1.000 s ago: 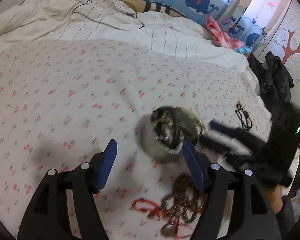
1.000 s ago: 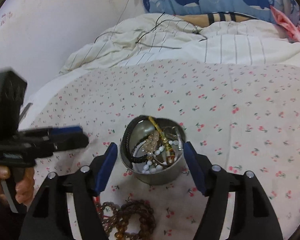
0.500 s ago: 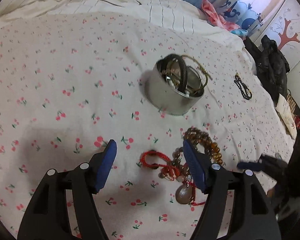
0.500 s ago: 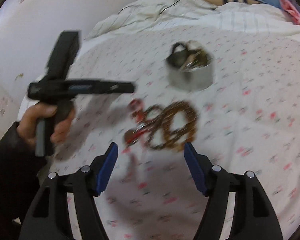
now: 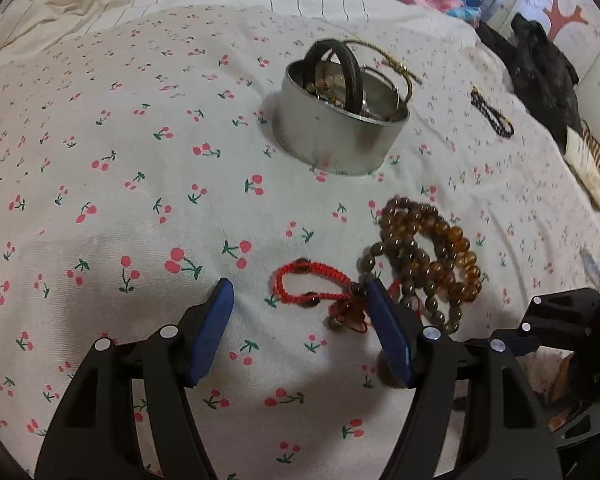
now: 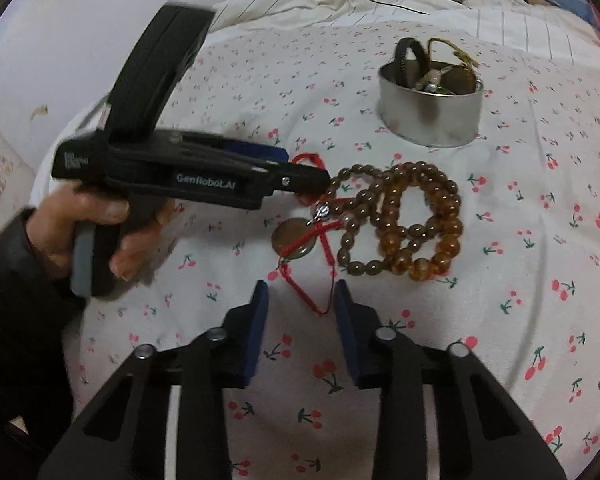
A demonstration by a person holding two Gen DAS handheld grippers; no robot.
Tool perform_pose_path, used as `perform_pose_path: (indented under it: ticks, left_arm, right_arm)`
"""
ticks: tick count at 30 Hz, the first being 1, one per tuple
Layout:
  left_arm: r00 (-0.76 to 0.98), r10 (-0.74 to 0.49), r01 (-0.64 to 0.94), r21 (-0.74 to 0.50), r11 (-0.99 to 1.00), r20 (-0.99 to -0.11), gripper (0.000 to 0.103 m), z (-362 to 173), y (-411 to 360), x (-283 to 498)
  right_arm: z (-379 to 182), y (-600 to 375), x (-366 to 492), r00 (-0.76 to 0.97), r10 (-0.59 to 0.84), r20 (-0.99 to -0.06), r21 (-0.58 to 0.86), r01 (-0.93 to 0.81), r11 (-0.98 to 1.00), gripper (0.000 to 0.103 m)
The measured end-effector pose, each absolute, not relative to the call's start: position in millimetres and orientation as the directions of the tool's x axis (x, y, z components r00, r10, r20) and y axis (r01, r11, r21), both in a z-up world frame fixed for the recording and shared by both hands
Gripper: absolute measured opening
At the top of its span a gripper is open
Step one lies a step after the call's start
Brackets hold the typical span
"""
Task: Organize jewelry
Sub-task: 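Grasp the red string bracelet with the left tool while the right tool grasps amber beads, then carry both pieces over the silver tin and open both tools to drop them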
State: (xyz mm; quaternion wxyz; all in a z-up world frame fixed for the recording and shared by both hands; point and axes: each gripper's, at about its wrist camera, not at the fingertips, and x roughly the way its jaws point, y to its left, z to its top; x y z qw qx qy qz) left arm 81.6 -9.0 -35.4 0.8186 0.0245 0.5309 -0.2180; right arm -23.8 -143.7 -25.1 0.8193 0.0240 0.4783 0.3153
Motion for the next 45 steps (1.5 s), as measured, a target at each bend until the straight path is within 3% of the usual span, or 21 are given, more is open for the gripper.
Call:
perform_pose_path:
  ticks: [4,7,18,28,33,45]
  left_arm:
    - [0.315,-0.355,0.355,-0.238,0.904,-0.88,0.023,-36.5,2.9,85.5]
    - [0.307,-0.389,0.357,-0.274,0.893,-0.869,0.007,-34.1,11.0,86.0]
    - [0.352,-0.464,0.37,-0.335,0.867,-0.813,0.007,-4.6,26.9,81.0]
    - [0.291,-0.463,0.315,-0.373,0.872,-0.837,0.007,-32.6,18.7,94.2]
    - [0.307,-0.47,0.326,-0.373,0.869,-0.827,0.007,-29.1,15.8,94.1]
    - [0.366,-0.601,0.373,-0.48,0.794,-0.71,0.007,20.8,27.3,87.7]
  right_arm:
    - [-23.4,-140.0,-25.2,0.371,0.525,-0.766,0.31,-0.501,0.808,0.005]
    - [-17.6,-144.9,-24.4,0.393,0.539,-0.746,0.324,-0.493,0.808,0.003]
    - [18.6,-201.7,-20.8,0.463,0.682,-0.567,0.525,-0.435,0.732,0.003]
    - [43.4,-225.5,-20.2,0.499,0.76,-0.417,0.623,-0.452,0.639,0.003]
    - [48.3,-236.2,-19.8,0.521,0.756,-0.395,0.633,-0.442,0.635,0.003]
    - [49.1,-256.0,-16.2,0.564,0.744,-0.357,0.663,-0.408,0.628,0.003]
